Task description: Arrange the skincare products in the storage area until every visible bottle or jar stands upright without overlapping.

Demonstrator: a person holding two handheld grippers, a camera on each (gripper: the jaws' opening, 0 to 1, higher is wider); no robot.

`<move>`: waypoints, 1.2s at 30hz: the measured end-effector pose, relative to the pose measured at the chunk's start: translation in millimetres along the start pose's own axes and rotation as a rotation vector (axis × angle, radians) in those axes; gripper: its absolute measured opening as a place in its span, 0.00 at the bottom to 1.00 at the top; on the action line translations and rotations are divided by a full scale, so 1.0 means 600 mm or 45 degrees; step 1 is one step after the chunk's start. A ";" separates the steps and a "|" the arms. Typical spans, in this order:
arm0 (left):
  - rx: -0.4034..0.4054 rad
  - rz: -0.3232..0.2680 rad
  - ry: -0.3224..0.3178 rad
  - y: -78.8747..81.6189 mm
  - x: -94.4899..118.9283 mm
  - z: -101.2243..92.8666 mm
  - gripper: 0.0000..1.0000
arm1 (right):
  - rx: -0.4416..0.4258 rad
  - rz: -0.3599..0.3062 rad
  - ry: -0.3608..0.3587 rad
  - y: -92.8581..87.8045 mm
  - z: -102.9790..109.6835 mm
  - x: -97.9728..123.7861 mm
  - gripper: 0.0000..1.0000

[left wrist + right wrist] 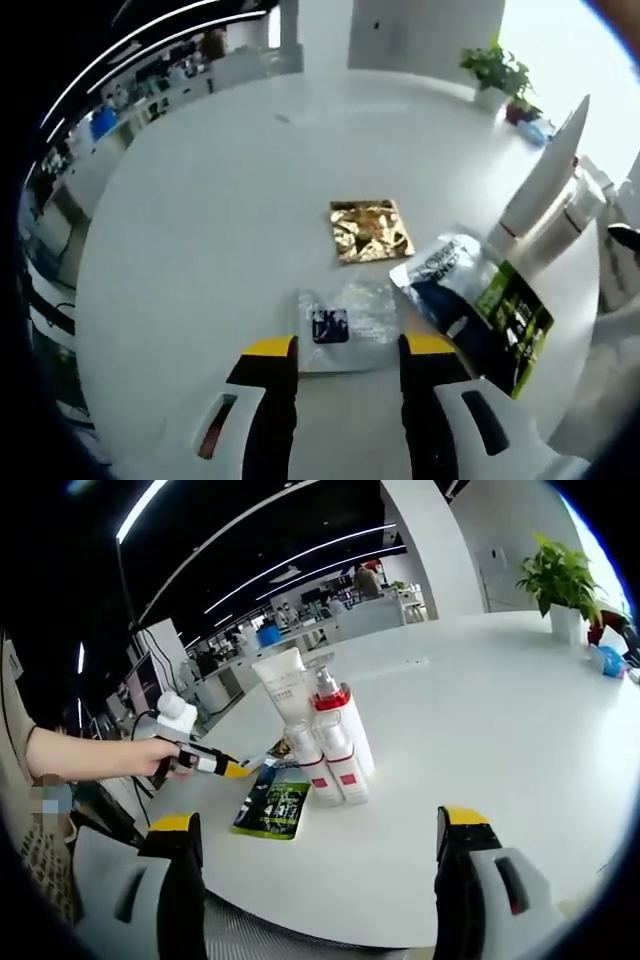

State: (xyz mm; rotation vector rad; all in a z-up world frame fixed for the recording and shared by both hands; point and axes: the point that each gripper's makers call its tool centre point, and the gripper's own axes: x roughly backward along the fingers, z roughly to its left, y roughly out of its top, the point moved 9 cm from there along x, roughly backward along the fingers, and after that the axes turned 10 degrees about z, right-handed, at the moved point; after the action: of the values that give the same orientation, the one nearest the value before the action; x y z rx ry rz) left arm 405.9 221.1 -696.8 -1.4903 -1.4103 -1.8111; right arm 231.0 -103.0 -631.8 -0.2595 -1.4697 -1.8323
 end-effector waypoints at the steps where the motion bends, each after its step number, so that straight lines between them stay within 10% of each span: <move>1: 0.025 0.002 0.001 -0.003 0.002 -0.002 0.38 | 0.004 -0.001 0.000 0.000 0.000 0.000 0.97; 36: 0.411 -0.028 0.117 -0.084 0.064 -0.079 0.38 | 0.068 0.005 0.073 -0.001 0.013 -0.001 0.96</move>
State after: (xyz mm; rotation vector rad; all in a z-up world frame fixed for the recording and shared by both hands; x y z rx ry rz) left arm 329.1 211.5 -680.7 -1.2170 -1.5884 -1.5517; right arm 228.7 -95.5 -629.9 -0.1820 -1.4752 -1.7800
